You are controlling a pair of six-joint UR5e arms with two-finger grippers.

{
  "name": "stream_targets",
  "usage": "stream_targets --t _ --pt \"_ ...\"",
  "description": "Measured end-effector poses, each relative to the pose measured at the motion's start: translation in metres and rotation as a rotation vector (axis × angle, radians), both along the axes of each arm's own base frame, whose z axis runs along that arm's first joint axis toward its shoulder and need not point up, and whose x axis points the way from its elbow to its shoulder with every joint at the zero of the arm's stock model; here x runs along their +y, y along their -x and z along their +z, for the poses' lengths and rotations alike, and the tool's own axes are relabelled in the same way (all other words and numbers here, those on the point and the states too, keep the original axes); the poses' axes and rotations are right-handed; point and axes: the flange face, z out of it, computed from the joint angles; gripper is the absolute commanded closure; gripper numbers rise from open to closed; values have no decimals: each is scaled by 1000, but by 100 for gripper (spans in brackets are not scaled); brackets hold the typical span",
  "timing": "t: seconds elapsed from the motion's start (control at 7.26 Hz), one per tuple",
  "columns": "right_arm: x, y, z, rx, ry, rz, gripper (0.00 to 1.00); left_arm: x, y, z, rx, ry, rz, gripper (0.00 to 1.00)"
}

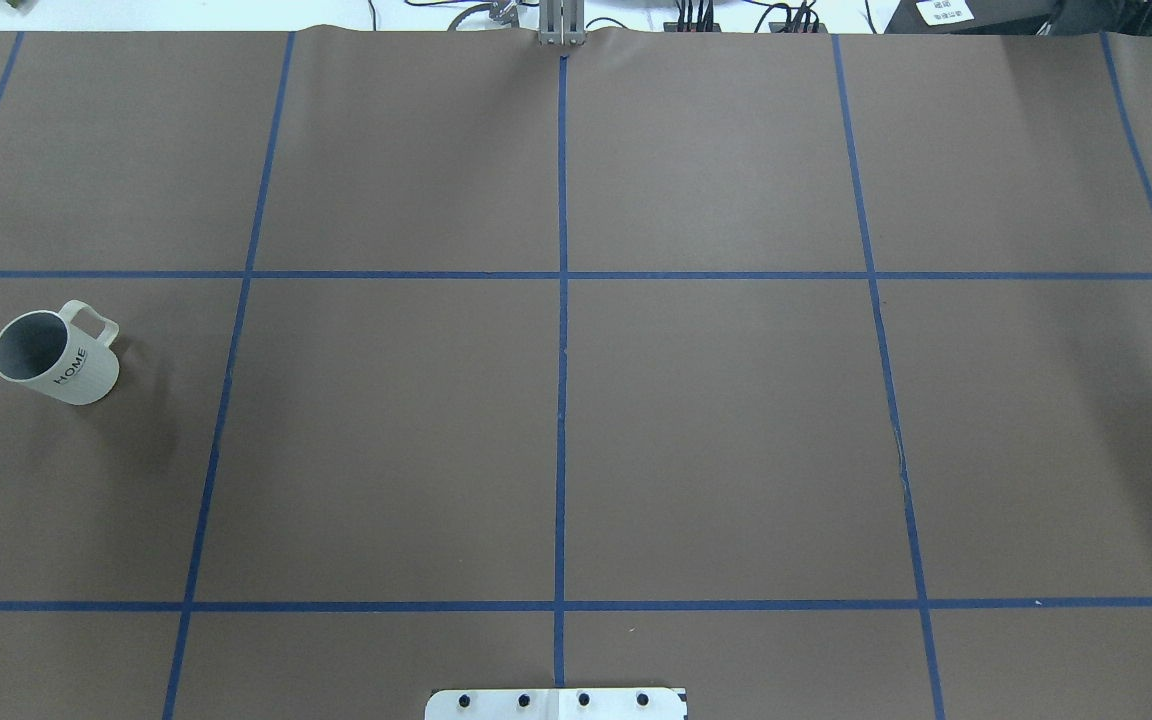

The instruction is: Left arm hands cup to right arm to dump lemon

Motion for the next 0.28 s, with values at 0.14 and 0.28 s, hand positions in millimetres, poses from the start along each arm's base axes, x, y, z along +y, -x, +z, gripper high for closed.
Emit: stream_targets --t 0.14,0.28 --pt "1 -3 1 2 0 5 0 0 0 -1 0 -3 0 0" --pt "1 -4 4 5 7 8 0 0 0 -3 -1 -8 -1 0"
